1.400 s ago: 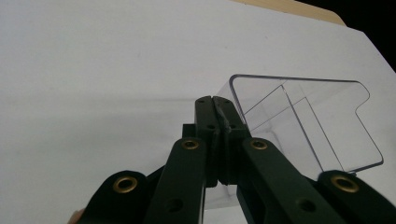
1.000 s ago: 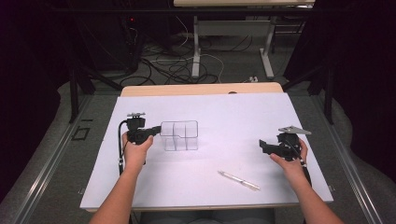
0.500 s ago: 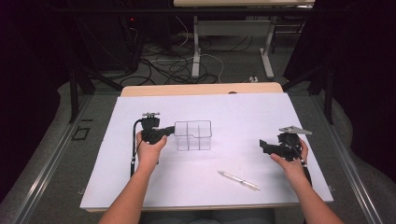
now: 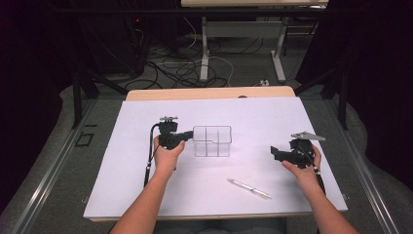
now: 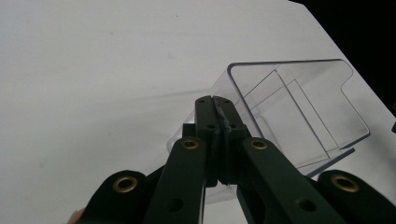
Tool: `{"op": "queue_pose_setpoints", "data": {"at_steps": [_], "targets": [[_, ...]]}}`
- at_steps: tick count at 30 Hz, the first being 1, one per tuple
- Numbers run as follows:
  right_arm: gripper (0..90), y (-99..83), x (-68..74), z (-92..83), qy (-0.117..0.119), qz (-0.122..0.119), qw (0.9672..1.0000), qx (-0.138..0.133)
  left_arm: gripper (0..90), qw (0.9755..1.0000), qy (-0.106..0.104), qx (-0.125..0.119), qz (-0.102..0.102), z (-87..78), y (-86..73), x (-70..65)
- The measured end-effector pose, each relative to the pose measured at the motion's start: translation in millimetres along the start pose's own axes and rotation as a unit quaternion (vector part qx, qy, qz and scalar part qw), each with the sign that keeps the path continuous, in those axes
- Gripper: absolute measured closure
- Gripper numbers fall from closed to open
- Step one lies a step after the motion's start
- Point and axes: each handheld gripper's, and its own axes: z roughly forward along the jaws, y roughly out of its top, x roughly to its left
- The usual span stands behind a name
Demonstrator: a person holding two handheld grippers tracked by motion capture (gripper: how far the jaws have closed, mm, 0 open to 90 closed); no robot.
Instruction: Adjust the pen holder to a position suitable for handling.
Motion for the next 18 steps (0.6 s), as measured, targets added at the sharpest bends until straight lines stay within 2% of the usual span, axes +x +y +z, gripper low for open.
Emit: {"op": "queue_pose_setpoints", "data": {"at_steps": [4,10,18], "targets": [[14.8,0.1,0.0,-0.1,0.000,0.001,1.0000,0.001,90.0,0.9999,0.003,0.004,0.009,3.6,1.2,-6.4],[14.8,0.1,-0.7,-0.7,0.001,0.000,1.0000,0.000,90.0,0.9999,0.004,0.009,0.008,2.2,1.7,-6.5],[14.8,0.4,0.4,-3.6,0.003,-0.001,1.0000,-0.003,88.1,0.9996,0.023,0.006,0.017,-17.0,2.1,0.8]]}}
